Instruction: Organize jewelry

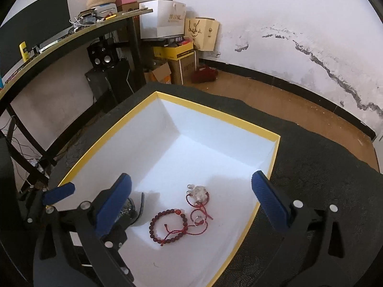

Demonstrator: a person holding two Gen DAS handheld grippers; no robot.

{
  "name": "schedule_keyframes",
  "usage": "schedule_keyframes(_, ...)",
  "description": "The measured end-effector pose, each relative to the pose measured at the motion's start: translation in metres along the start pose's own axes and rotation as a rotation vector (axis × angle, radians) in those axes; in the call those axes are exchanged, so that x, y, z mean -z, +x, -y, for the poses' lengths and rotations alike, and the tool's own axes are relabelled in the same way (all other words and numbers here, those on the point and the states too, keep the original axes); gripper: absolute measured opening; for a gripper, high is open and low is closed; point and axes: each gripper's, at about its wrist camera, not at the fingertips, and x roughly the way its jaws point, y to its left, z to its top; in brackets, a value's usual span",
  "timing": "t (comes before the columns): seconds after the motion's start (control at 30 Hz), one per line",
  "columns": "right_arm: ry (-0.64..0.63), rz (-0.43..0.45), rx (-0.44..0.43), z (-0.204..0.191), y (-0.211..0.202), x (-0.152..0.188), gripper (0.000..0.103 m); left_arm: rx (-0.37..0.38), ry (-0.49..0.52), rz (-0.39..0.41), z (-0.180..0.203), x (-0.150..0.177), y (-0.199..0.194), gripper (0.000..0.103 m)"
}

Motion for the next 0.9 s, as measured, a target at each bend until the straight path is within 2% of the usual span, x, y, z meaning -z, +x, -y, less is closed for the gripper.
schedule_keyframes(0.3,0.01,-0.009,-0.008,0.007,-0.003,0.003,0.097,-0.013,-0.017,0.005,-0.002,-0.002,-0.004,0.096)
schedule_keyframes(0.57,0.032,0.023,-0.007,0.03,-0.029,0.01,0.097,-0.004,0.0,0.03,0.016,-0.007,-0.015,0.096)
schedule_keyframes(0.73,0.071,0.075,0.029,0.075,-0.071,0.025,0.097,0.034,0.029,0.063,0.045,-0.01,-0.031,0.096)
schedule_keyframes(0.9,0.15,0.103,0.102,0.149,-0.119,0.058,0.097,0.1,0.098,0.102,0.091,-0.009,-0.048,0.096)
